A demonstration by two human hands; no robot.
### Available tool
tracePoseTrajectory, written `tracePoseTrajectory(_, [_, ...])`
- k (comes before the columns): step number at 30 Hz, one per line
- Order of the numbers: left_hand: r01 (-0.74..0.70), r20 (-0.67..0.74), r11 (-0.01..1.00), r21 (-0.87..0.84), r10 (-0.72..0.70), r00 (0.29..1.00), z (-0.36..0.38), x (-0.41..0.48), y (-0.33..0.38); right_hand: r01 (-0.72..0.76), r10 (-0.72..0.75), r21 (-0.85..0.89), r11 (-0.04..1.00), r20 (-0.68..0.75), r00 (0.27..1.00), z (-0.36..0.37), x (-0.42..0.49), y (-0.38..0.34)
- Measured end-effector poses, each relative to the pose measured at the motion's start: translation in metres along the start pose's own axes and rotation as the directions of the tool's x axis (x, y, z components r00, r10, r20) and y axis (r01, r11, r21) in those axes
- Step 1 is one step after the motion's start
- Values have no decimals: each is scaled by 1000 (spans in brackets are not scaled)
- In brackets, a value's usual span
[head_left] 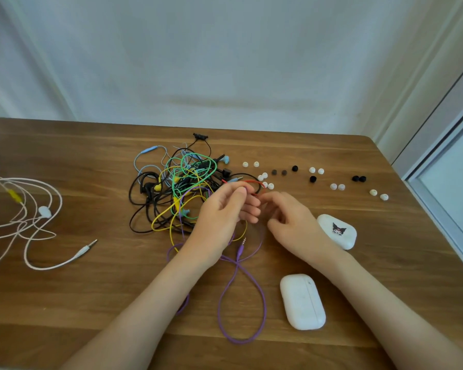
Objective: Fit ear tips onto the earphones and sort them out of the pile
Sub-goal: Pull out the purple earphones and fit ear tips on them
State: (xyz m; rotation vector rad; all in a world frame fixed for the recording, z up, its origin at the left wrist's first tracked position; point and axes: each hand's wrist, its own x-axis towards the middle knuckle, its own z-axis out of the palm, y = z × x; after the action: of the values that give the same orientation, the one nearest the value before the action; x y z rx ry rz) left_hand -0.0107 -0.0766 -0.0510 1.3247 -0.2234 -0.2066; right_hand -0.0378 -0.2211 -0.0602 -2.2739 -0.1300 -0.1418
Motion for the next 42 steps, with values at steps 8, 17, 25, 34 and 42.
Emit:
tracePoseTrajectory(8, [-35,-25,997,64,37,999,-11,2,7,82,-82,3,997,7,997,4,0,2])
tracePoseTrajectory(17, [81,-55,961,266,-69,996,-7,-11,36,4,31,-189,982,180,983,-2,1,-14])
tracePoseTrajectory(25, [76,-75,774,629,-36,996,-15,-35,41,-89,166,-360,928,188,968,-12,-2,-23])
tracePoseTrajectory(34, [-39,175,451,892,-264,948,-21,-65,39,-22,64,-309,951,126,990,-8,-13,-39])
tracePoseTrajectory(42, [-44,170,580,813,-164,972,-23,-67,37,31,-70,186,982,209,975,-5,-25,-65])
